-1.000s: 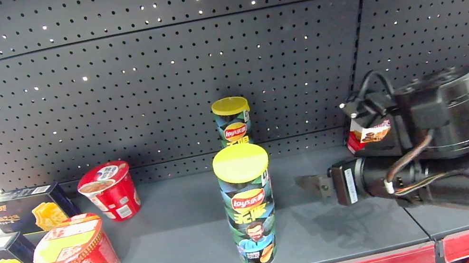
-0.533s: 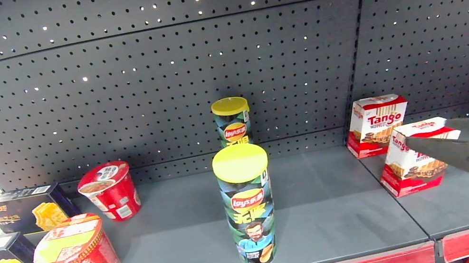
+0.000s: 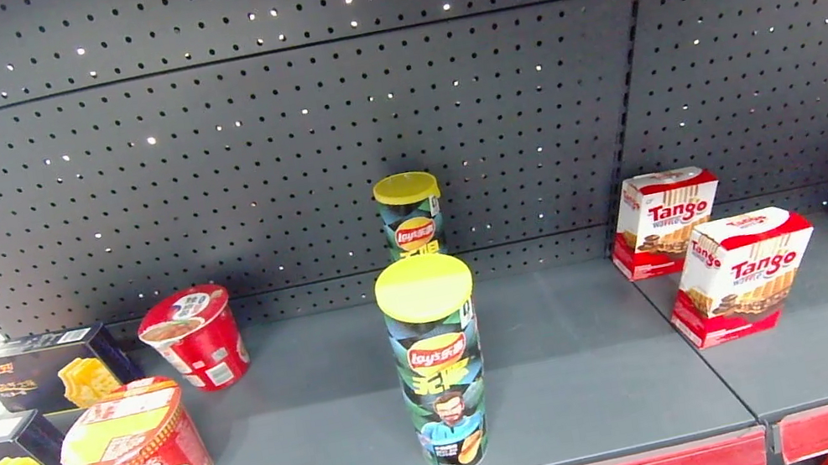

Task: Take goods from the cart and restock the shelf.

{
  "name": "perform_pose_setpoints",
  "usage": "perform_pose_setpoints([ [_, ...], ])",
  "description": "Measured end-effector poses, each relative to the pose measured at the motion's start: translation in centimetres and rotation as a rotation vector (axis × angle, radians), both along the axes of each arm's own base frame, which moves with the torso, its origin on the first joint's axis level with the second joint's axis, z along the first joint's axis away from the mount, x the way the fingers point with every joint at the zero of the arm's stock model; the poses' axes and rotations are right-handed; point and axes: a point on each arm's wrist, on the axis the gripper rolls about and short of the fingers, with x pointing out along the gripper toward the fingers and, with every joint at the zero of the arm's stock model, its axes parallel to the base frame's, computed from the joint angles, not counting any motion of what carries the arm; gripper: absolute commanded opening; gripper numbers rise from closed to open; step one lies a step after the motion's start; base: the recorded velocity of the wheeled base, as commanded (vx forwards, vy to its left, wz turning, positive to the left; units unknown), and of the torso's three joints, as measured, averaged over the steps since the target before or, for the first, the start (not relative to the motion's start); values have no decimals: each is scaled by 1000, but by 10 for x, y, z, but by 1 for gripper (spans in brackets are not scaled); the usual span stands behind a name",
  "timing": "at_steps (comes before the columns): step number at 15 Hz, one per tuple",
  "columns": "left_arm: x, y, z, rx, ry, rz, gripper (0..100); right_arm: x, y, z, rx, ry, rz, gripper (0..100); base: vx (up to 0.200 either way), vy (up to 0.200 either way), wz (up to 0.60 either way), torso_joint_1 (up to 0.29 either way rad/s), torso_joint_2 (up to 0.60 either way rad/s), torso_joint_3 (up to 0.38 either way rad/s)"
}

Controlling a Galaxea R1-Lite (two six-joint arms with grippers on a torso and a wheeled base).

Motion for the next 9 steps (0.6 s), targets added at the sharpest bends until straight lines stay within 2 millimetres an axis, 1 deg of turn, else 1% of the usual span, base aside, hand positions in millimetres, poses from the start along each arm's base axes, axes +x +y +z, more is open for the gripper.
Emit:
perform_pose_setpoints([
  [2, 0, 0, 0, 0, 0, 0, 100, -15, -2, -28, -6, 18, -84, 100, 0, 0, 0, 0, 0, 0],
  [4, 0, 0, 0, 0, 0, 0, 100, -25, 0, -49, -25, 45, -96, 100, 0, 0, 0, 0, 0, 0],
  [6, 0, 0, 0, 0, 0, 0, 100, -29, 1, -54, -72, 12, -77, 100, 0, 0, 0, 0, 0, 0],
  [9, 0, 0, 0, 0, 0, 0, 100, -31, 1, -55, -73, -15, -83, 100, 0, 0, 0, 0, 0, 0],
])
